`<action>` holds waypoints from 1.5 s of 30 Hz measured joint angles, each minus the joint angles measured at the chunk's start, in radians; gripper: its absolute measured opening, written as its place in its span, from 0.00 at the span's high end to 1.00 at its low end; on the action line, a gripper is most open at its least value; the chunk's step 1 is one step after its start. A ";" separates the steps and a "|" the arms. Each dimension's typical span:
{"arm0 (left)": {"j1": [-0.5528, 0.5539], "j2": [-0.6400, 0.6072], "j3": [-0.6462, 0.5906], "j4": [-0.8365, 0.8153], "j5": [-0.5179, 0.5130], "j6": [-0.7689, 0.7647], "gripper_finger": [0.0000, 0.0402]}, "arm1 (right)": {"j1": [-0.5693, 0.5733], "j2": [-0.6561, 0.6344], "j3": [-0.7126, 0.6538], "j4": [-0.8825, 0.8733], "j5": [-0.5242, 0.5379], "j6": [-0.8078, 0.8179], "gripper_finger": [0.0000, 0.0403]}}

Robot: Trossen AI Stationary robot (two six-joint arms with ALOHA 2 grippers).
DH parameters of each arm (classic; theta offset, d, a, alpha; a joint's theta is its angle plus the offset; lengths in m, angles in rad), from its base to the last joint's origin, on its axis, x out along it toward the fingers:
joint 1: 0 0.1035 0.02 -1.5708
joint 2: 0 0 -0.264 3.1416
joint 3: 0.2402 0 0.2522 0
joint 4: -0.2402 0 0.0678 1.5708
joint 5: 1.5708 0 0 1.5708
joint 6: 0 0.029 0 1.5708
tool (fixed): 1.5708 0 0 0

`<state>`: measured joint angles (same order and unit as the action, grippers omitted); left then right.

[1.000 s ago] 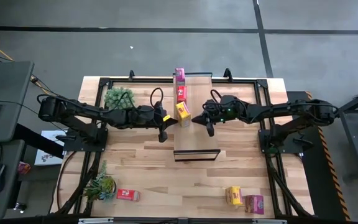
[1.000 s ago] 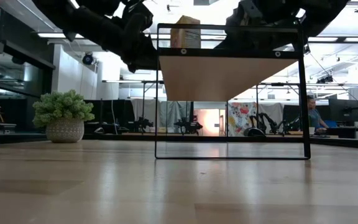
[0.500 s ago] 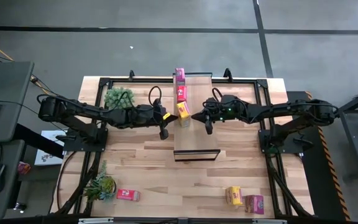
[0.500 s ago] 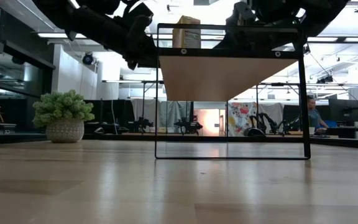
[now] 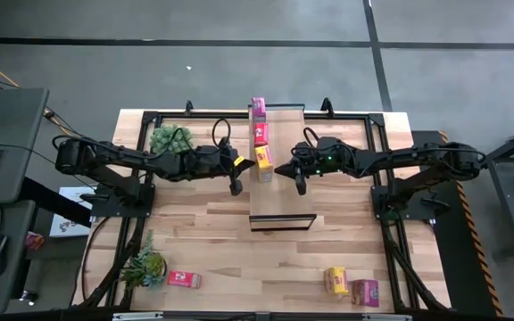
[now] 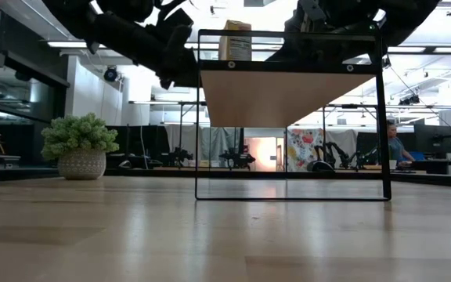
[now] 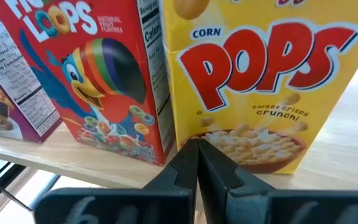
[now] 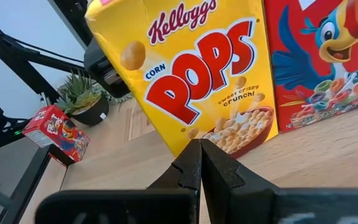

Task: Stack cereal on shelf
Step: Put the top yellow cereal box on the shelf, then put the yellow cereal box aligned with the other yellow cereal box on the shelf

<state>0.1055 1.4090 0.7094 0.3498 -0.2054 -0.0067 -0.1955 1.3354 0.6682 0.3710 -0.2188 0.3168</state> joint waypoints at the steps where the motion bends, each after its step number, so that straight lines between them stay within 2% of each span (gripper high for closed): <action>1: 0.000 0.002 0.000 0.006 -0.001 0.000 1.00 | 0.000 0.000 0.000 0.000 0.000 0.000 1.00; 10: 0.006 0.042 0.001 0.042 -0.022 0.002 1.00 | 0.000 0.000 0.000 -0.004 -0.026 0.018 1.00; 13: 0.006 0.024 0.000 -0.003 -0.022 0.011 1.00 | 0.000 0.000 0.000 -0.007 -0.027 0.010 1.00; 17: 0.005 -0.087 0.000 -0.125 -0.032 0.017 1.00 | -0.006 -0.003 0.000 -0.030 -0.027 -0.009 1.00; 22: -0.014 -0.300 -0.023 -0.279 -0.106 0.003 1.00 | -0.031 -0.027 -0.001 -0.052 -0.028 -0.011 1.00; 30: -0.056 -0.593 -0.219 -0.127 -0.121 0.036 1.00 | -0.021 -0.151 -0.001 0.079 -0.021 -0.121 1.00; 34: -0.046 -0.661 -0.249 -0.121 -0.121 0.037 1.00 | 0.018 -0.167 -0.001 0.164 0.002 -0.165 1.00; 38: -0.045 -0.675 -0.249 -0.118 -0.121 0.037 1.00 | 0.018 -0.167 -0.001 0.226 0.016 -0.136 0.99; 41: -0.045 -0.674 -0.249 -0.120 -0.121 0.037 1.00 | 0.004 -0.189 -0.001 0.216 0.018 -0.098 0.95; 45: -0.045 -0.671 -0.249 -0.122 -0.121 0.037 1.00 | -0.008 -0.239 -0.001 0.145 0.009 -0.090 0.78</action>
<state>0.0605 0.7380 0.4603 0.2282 -0.3260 0.0303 -0.2031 1.0967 0.6674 0.5161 -0.2100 0.2272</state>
